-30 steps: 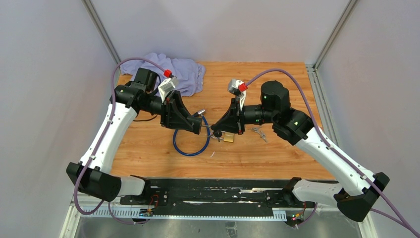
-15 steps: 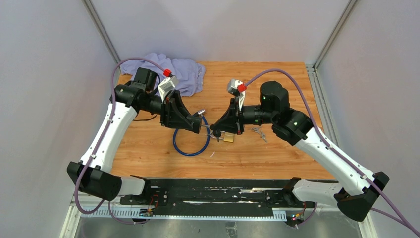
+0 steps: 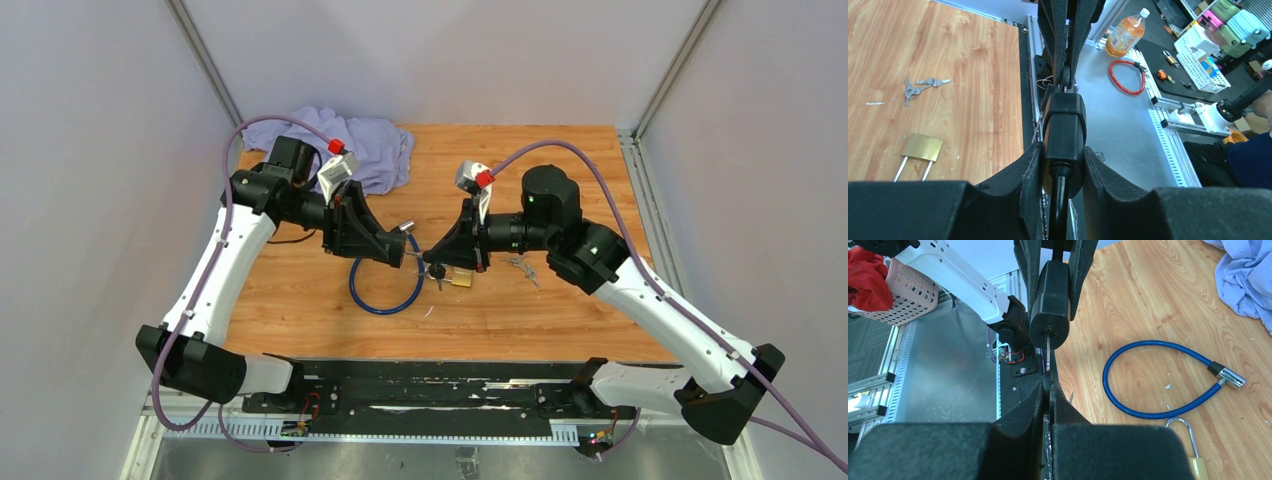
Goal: Unlock with the key
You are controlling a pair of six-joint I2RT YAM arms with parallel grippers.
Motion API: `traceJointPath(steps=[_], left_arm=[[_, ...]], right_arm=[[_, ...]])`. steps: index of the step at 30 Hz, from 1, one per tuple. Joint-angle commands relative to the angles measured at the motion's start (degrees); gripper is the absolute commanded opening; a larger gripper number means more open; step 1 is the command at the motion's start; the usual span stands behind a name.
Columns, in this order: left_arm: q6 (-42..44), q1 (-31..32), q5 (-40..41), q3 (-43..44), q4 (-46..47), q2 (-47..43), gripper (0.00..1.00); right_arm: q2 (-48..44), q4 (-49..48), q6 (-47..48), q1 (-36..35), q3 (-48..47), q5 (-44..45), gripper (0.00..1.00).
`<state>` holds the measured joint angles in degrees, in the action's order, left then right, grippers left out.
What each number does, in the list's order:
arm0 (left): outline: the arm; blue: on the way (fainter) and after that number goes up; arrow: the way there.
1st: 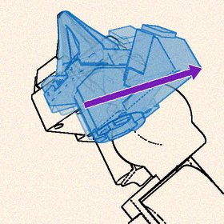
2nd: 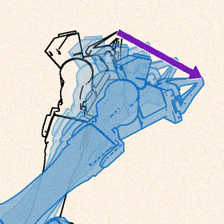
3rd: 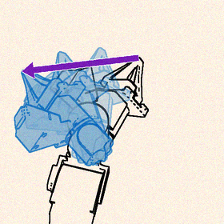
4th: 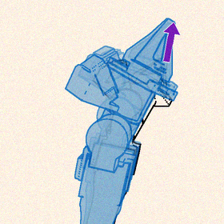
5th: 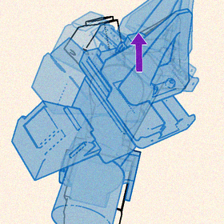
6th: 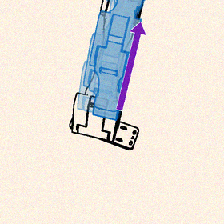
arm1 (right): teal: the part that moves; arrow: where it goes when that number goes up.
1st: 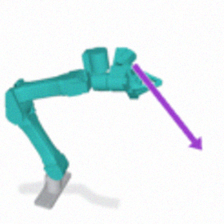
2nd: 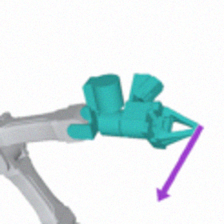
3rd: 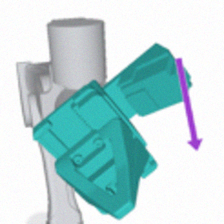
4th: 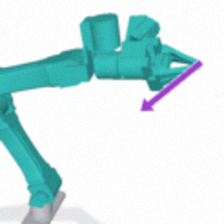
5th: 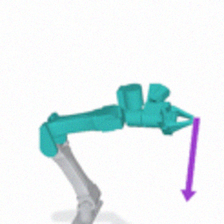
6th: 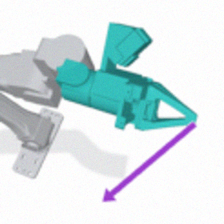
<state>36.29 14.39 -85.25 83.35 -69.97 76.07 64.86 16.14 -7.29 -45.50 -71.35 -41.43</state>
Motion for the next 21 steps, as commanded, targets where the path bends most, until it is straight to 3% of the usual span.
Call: traceJointPath(steps=[1, 21], left_arm=[[1.04, -0.08, -3.96, 1.22, 0.1, -0.69, 0.0], [0.88, -0.25, -4.23, 1.04, 0.15, -0.92, 0.0]], right_arm=[[0.71, -3.75, -0.22, -2.33, -1.11, 0.83, 0.01], [2.45, -8.14, -3.08, -3.57, -0.45, 2.4, 0.01]])
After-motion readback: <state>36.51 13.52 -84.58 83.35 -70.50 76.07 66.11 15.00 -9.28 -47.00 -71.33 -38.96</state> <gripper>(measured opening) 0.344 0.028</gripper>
